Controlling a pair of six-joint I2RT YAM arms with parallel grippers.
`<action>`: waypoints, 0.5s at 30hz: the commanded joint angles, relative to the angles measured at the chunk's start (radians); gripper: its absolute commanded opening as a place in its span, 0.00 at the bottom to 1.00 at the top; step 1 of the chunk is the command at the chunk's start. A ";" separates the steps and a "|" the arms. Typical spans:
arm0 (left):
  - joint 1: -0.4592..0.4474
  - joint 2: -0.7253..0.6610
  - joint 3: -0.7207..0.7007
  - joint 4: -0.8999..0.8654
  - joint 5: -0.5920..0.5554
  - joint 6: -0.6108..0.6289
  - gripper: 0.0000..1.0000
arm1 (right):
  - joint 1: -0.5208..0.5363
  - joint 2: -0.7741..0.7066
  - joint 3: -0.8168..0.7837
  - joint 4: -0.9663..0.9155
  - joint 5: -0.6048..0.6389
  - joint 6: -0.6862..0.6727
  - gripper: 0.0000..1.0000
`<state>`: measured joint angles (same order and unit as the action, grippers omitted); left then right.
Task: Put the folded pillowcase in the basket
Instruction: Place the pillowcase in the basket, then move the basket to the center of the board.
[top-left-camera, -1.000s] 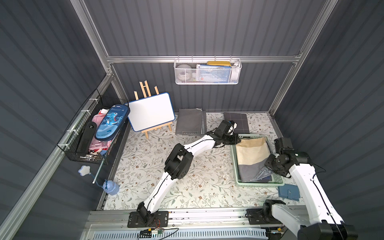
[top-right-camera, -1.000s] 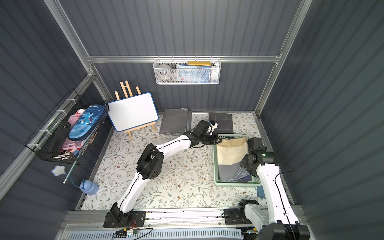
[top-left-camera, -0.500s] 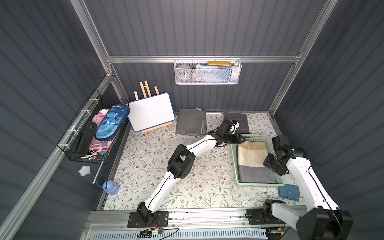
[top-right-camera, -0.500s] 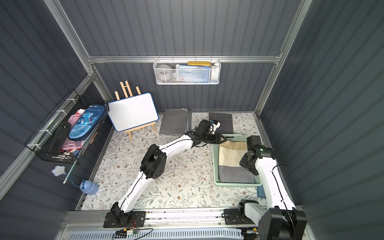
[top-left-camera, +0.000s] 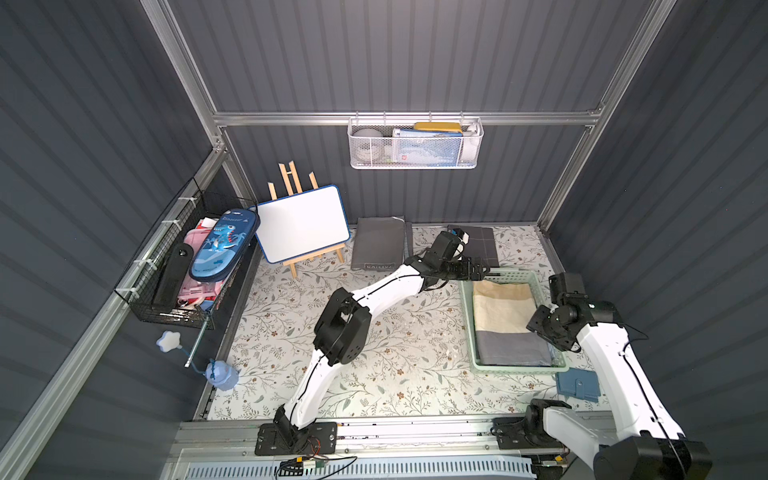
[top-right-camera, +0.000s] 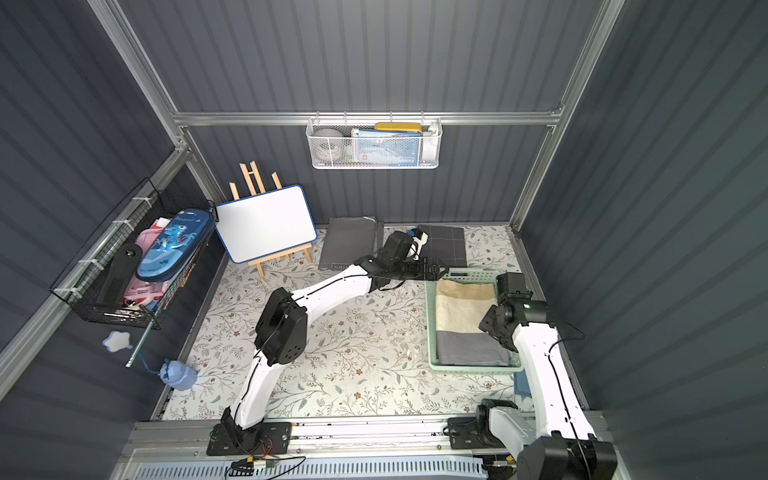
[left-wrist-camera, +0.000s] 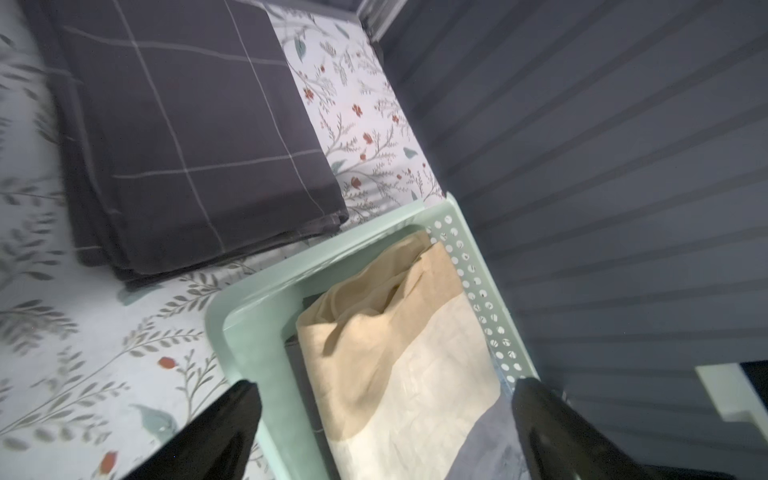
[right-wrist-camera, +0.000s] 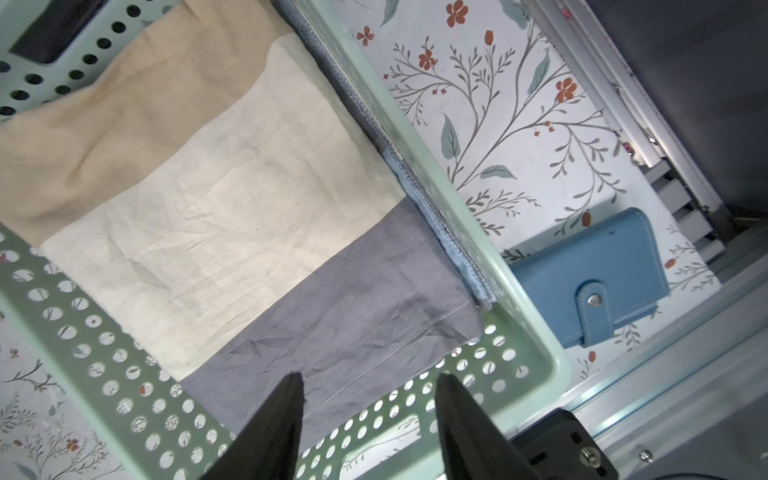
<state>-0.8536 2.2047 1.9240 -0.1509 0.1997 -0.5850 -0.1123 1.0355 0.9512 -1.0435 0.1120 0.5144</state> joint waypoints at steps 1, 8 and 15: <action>-0.004 -0.060 -0.099 -0.003 -0.062 -0.014 0.99 | 0.000 -0.024 0.042 -0.004 -0.038 0.000 0.56; -0.078 -0.102 -0.260 -0.069 -0.187 -0.036 0.98 | 0.000 -0.073 0.064 -0.032 -0.087 -0.027 0.55; -0.154 -0.120 -0.287 -0.190 -0.300 -0.072 0.89 | -0.001 -0.140 0.069 -0.061 -0.100 -0.062 0.53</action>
<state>-1.0035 2.1170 1.6630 -0.2913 -0.0498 -0.6300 -0.1123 0.9237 1.0016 -1.0752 0.0204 0.4801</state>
